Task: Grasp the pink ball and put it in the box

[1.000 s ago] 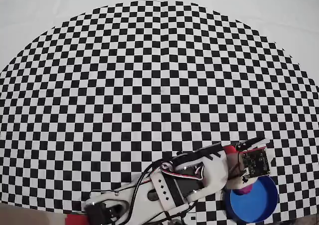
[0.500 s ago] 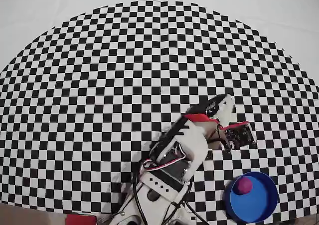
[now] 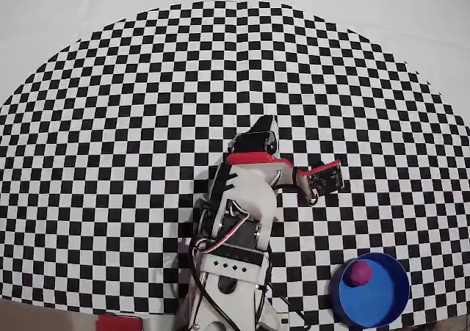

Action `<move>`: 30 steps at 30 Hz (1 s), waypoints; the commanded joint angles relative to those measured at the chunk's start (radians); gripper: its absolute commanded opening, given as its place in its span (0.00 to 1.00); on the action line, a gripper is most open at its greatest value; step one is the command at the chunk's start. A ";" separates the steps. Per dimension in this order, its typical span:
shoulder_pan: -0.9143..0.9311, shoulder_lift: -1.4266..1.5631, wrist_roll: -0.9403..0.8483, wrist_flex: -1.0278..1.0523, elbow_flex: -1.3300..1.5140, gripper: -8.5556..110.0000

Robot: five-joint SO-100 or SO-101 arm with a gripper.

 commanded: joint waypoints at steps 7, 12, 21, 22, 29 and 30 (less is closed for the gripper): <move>-0.138 -0.009 0.183 0.005 -0.029 0.07; -0.187 0.000 0.284 0.066 -0.020 0.07; -0.222 0.043 0.371 0.189 0.018 0.07; -0.221 0.052 0.371 0.204 0.026 0.07; -0.218 0.103 0.374 0.350 0.040 0.07; -0.218 0.103 0.374 0.368 0.040 0.07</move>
